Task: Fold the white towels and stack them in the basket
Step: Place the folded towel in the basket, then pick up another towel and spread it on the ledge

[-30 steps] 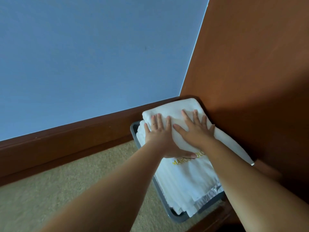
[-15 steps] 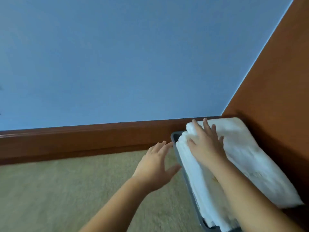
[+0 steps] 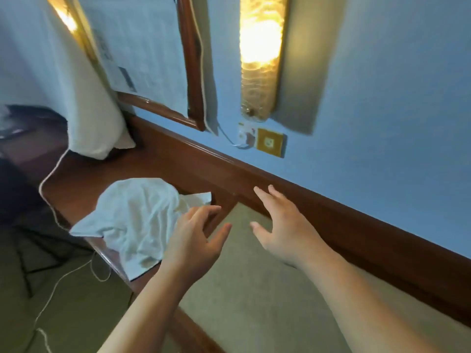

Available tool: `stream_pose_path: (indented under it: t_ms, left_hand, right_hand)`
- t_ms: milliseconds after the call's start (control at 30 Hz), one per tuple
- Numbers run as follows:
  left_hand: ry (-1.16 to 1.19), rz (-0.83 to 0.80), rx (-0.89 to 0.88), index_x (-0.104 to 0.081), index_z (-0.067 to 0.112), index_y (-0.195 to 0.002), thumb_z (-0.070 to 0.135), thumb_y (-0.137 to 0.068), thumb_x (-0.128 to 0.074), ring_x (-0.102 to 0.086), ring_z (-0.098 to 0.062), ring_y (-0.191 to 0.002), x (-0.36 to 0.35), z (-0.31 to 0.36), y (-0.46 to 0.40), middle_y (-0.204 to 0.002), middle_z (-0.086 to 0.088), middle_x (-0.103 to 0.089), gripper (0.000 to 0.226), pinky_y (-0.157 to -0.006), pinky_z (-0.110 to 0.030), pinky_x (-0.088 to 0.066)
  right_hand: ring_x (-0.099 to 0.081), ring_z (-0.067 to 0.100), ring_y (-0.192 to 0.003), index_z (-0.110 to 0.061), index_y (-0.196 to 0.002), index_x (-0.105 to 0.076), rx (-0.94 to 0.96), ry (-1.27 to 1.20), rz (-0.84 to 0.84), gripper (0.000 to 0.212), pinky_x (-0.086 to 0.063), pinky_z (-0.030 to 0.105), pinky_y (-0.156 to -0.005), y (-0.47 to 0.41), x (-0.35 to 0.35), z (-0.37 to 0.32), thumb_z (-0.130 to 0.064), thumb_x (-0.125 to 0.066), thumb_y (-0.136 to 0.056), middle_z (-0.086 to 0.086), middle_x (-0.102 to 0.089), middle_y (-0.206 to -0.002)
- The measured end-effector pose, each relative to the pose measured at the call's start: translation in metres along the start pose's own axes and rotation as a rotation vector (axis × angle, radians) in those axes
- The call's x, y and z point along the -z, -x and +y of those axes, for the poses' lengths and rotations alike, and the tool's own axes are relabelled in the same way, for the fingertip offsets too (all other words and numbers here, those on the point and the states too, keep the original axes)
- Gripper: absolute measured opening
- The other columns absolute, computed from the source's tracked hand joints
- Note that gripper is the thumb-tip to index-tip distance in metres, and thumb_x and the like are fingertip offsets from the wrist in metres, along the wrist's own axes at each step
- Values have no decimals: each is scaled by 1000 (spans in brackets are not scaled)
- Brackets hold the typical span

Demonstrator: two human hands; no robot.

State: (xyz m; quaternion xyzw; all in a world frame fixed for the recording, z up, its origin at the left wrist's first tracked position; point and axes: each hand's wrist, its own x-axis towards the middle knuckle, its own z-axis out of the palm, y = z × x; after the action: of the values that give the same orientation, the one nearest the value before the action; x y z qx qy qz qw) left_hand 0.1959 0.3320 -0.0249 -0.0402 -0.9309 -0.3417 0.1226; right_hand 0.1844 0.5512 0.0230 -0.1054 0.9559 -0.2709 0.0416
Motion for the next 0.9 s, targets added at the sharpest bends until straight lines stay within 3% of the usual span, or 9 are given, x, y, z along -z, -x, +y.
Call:
stream_pose_path:
  t_ms: [133,300,533,633,733,800,900]
  left_hand:
    - [13,93,210,-66,37,-120,54,-92,-68,-55,-4,-115,50,-96,-15,-121,20,-61,33,-87,-23,-42]
    - [-39,31,418,-64,36,-123,55,-94,-65,-57,-10,-118,80,-218,-61,-123,14,-61,34,-95,-30,-47]
    - [-159,-311,582,-51,29,-137,67,-88,-64,-54,-22,-121,33,-347,-107,-130,0,-56,63,-92,-37,-50]
    - [-286,-488,500,-45,33,-141,71,-70,-74,-40,-26,-131,7,-385,-108,-138,-2,-42,86,-99,-40,-48]
    - [-458,-605,305,-46,31,-132,48,-58,-84,-37,-34,-131,-14,-415,-94,-138,-7,-31,85,-94,-44,-45]
    - [-480,-545,224,-61,32,-116,28,-49,-85,-55,-38,-119,-22,-431,-87,-131,-11,-41,71,-81,-46,-49]
    - [-469,-387,139,-72,38,-91,30,-50,-87,-61,-31,-96,-22,-444,-84,-116,-4,-57,44,-71,-42,-49]
  right_hand:
    - [-12,18,-159,-38,-164,-21,79,35,-154,73,-25,40,-125,-78,-65,-74,-50,-56,-101,-5,-9,-174]
    - [-19,22,-157,-38,-162,-23,37,45,-333,68,-31,46,-122,-174,-152,-138,-48,-52,-102,-7,-11,-173]
    - [-34,25,-150,-31,-163,-21,-85,123,-530,70,-46,45,-110,-278,-266,-156,-38,-51,-100,-5,-16,-171]
    - [-21,28,-156,-37,-164,-17,-99,192,-628,76,-39,48,-117,-303,-307,-148,-35,-53,-97,-1,-10,-173]
    - [-9,30,-160,-47,-162,-15,-88,290,-709,80,-40,49,-116,-311,-338,-142,-25,-53,-96,1,3,-174]
    - [-3,32,-160,-50,-161,-14,-84,333,-735,81,-40,49,-116,-311,-349,-144,-22,-54,-96,3,14,-173]
    - [5,42,-159,-47,-162,-11,-89,383,-743,86,-29,52,-124,-307,-365,-153,-30,-64,-96,13,25,-170]
